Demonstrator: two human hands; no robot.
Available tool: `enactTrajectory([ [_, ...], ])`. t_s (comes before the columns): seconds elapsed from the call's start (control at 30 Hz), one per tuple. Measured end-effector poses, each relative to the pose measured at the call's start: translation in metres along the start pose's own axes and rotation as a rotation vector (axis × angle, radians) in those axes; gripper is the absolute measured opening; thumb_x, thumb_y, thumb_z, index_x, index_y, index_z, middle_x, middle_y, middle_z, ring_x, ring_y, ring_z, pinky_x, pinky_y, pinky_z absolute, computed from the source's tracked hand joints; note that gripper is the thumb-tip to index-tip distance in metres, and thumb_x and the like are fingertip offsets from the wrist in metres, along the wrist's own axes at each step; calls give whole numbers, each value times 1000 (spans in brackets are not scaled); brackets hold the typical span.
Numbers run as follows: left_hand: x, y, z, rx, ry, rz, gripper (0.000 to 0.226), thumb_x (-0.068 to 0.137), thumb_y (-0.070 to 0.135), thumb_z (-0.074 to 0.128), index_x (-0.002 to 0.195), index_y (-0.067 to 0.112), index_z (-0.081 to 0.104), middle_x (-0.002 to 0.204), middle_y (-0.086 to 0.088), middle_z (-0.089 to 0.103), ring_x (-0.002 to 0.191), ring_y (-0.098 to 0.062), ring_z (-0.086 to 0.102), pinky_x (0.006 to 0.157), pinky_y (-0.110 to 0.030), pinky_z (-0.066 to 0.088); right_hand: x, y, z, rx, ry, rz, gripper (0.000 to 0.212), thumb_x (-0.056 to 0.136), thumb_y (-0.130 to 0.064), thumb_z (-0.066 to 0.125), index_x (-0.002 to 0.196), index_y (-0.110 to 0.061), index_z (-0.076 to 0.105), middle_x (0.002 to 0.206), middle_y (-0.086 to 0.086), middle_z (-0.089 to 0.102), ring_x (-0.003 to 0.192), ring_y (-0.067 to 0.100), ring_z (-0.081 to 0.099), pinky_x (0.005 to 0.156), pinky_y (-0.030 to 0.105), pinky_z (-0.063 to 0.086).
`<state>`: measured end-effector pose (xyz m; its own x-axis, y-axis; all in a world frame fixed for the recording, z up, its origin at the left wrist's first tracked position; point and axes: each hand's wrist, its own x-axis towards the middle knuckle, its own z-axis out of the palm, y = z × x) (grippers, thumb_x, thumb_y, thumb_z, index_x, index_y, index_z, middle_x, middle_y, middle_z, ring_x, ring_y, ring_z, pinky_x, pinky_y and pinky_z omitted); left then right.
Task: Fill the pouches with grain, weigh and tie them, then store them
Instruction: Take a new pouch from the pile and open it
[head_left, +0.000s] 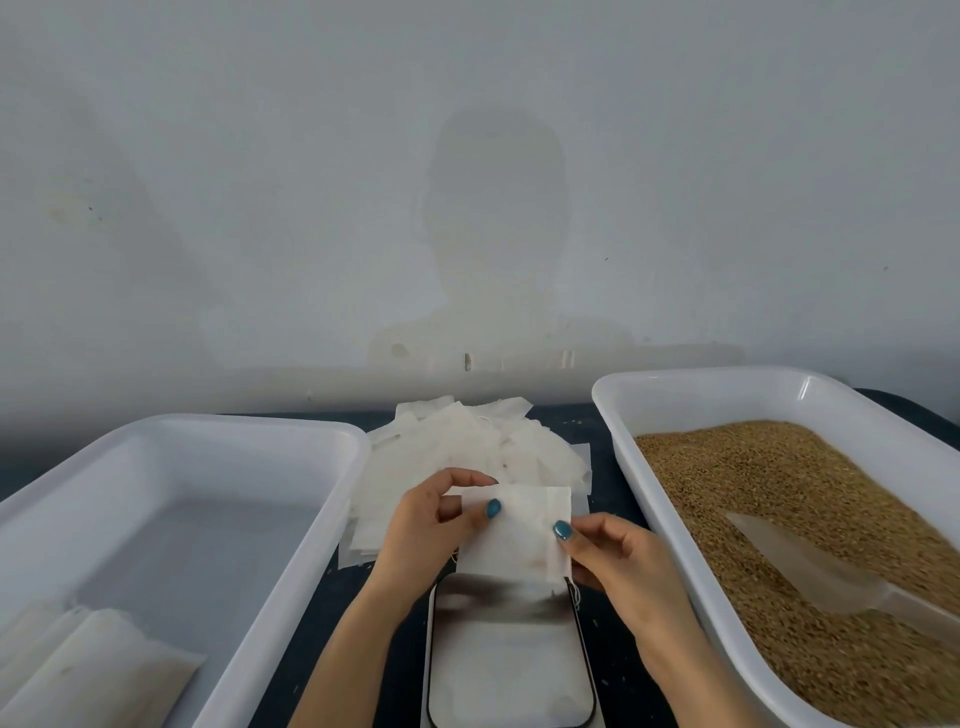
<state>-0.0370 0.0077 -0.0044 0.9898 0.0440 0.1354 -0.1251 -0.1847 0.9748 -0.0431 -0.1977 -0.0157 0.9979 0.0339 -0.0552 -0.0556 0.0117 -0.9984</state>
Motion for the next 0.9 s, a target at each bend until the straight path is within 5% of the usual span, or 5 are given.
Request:
enactTrajectory([
  [0.4,-1,-3,1,44,4,-46,10,84,33,76,91,38,70,85,-20,71,73,-19,62,69,-37,51,-2,-1,3,27,-25,18,14,79,-20,81,81,-7,75,77,12,75,65,12,64,65,22,53],
  [0.53,-1,-3,4,21,-24,-48,10,84,33,76,90,37,70,82,-4,76,73,-12,67,64,-27,55,-3,-2,3,39,-26,-32,31,71,-33,81,72,-5,68,57,4,59,52,8,49,52,15,41],
  [0.67,-1,-4,8,35,-37,-17,13,84,34,75,94,40,68,85,1,76,77,-13,68,63,-22,52,-3,-1,3,36,-22,-43,40,67,-41,80,72,-5,65,61,3,56,59,10,48,56,16,40],
  [0.77,-2,-2,10,110,-49,160,47,76,44,81,116,43,58,114,10,69,107,-5,62,86,-18,49,-3,1,4,39,24,-58,41,69,-42,80,73,-5,64,61,3,58,59,9,50,57,16,40],
  [0.9,-8,4,23,657,-161,488,104,58,62,82,146,50,28,158,19,17,146,-6,17,111,-14,24,-3,2,6,35,53,-76,32,76,-32,81,68,-8,62,51,-7,52,49,3,45,49,10,36],
])
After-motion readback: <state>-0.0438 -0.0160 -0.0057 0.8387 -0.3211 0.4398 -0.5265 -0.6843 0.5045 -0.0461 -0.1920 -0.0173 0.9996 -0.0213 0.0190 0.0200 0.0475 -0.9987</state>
